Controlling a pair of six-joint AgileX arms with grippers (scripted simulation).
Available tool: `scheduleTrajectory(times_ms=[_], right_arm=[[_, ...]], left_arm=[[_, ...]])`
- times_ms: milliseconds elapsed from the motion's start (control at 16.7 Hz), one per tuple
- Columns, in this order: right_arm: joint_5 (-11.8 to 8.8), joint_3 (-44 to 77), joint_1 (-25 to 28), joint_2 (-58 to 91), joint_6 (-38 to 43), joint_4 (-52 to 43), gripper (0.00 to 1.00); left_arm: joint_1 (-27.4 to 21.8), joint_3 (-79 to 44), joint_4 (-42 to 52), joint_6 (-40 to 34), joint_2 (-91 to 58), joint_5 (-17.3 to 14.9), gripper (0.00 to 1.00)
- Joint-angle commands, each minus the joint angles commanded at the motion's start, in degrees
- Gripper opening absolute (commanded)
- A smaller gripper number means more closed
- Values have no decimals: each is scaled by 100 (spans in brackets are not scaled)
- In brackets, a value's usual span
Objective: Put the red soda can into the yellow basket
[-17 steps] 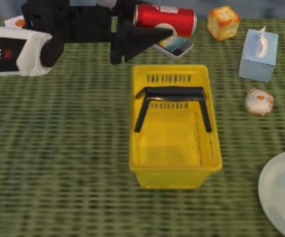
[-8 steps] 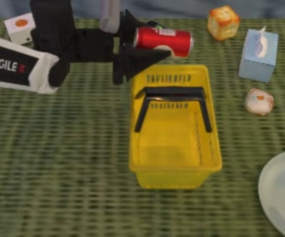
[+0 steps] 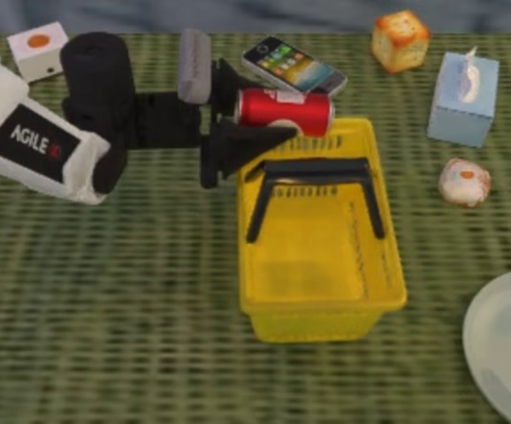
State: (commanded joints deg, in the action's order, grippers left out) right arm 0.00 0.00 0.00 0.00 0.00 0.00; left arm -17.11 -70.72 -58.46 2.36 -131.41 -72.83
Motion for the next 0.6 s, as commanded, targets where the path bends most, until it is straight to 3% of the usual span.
scheduleTrajectory(times_ms=[60, 600], right_arm=[[0, 0, 0, 0, 0, 0, 100], [0, 0, 0, 0, 0, 0, 100]], left_arm=[[0, 0, 0, 0, 0, 0, 0], [0, 0, 0, 0, 0, 0, 68]])
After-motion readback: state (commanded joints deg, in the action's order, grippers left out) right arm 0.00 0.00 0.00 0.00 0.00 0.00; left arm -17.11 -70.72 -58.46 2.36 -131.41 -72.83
